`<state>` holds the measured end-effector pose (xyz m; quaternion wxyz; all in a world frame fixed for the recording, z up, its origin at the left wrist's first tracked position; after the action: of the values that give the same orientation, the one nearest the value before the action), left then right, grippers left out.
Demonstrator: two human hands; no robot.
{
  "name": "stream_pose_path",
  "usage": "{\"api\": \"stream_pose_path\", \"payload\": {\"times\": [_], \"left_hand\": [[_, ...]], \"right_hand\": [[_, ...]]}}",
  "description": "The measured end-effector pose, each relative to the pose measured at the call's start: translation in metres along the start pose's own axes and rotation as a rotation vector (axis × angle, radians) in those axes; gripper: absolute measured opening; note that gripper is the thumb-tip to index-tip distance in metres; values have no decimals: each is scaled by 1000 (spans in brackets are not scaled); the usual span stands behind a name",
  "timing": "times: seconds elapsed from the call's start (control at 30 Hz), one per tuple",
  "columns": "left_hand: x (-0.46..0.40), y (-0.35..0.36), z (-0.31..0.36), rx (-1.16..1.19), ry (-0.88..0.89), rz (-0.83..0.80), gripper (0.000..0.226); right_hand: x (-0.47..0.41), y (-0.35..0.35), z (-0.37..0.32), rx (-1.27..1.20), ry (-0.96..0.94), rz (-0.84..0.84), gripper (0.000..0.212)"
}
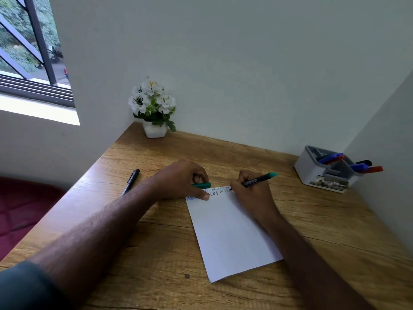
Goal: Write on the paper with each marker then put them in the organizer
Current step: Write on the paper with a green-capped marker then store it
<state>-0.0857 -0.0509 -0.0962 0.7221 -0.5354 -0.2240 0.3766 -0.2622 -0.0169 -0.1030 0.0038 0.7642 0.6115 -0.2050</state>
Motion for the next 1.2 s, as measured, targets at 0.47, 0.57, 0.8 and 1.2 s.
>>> {"api": "stream_pose_path", "payload": {"times": [0.47, 0.57, 0.8, 1.2], "left_hand": [[0, -1, 0, -15, 7, 5, 45], [0, -1, 0, -23, 7, 12, 45], [0, -1, 1, -26, 9, 1, 46], [0, 0, -2, -13, 1, 18, 45]], "right_hand": [[0, -5, 2, -33, 18, 33, 40], [0, -4, 4, -12, 25, 27, 39], [0, -4, 3, 1, 32, 21, 43], [0, -4, 3, 10, 47, 21, 41]]}}
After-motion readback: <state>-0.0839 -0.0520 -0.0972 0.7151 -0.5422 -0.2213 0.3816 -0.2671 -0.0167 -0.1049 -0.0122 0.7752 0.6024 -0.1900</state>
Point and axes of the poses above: each hand's wrist, its own x-axis away from the middle knuckle, its own y-axis out of the palm, z = x × y, the point moved 9 cm from there along -x, towards the middle knuckle, and after that the axes turned 12 degrees about -x, right-handed, at the moved point
